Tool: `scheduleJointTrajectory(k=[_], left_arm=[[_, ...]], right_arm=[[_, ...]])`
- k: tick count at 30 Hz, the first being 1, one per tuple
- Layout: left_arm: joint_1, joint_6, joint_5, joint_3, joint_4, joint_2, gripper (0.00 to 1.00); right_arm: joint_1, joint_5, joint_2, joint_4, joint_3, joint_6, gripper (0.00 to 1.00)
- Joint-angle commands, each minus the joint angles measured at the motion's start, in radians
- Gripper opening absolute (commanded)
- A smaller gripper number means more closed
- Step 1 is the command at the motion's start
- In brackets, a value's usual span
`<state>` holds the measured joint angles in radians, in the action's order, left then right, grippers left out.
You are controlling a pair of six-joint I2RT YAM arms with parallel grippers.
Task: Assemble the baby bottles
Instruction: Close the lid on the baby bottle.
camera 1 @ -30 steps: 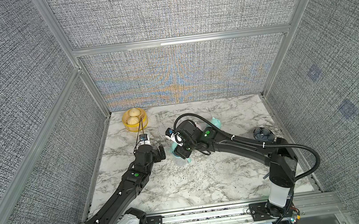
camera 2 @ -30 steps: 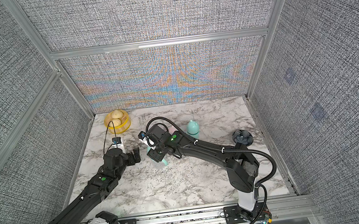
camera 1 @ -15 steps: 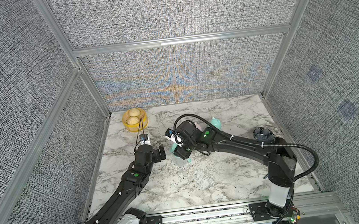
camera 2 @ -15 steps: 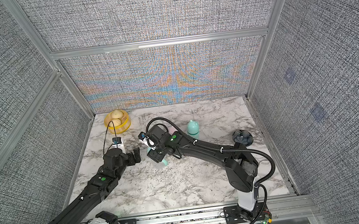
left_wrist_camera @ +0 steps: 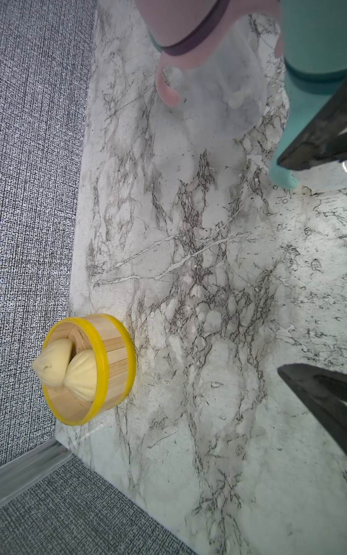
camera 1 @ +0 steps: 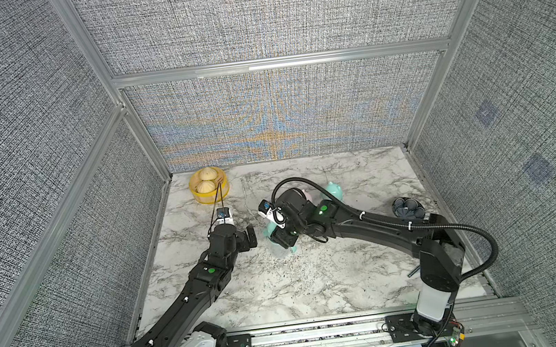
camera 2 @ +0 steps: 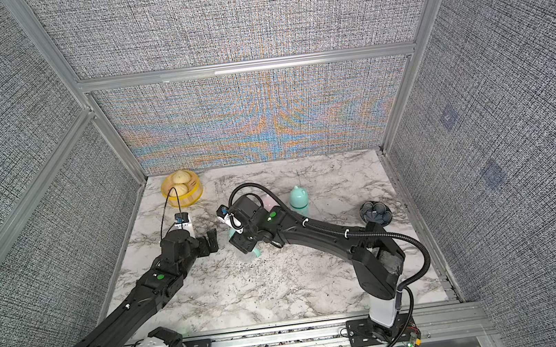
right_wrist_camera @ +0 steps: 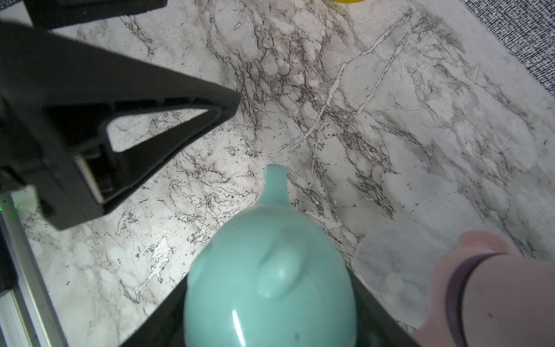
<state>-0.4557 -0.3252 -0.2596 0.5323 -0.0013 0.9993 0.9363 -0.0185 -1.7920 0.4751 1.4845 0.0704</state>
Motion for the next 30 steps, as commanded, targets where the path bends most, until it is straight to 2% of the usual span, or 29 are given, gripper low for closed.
scheduleJointTrajectory(k=[1, 13, 30], left_arm=[[0.001, 0.006, 0.003, 0.000, 0.003, 0.000, 1.00], [0.001, 0.008, 0.003, 0.000, 0.001, -0.004, 1.00], [0.002, 0.007, 0.003, 0.002, 0.000, -0.008, 1.00]], right_arm=[[-0.002, -0.014, 0.002, 0.028, -0.012, -0.011, 0.71], [-0.006, 0.008, -0.017, 0.043, -0.015, -0.017, 0.71], [-0.007, 0.048, -0.151, 0.381, 0.213, 0.020, 0.71]])
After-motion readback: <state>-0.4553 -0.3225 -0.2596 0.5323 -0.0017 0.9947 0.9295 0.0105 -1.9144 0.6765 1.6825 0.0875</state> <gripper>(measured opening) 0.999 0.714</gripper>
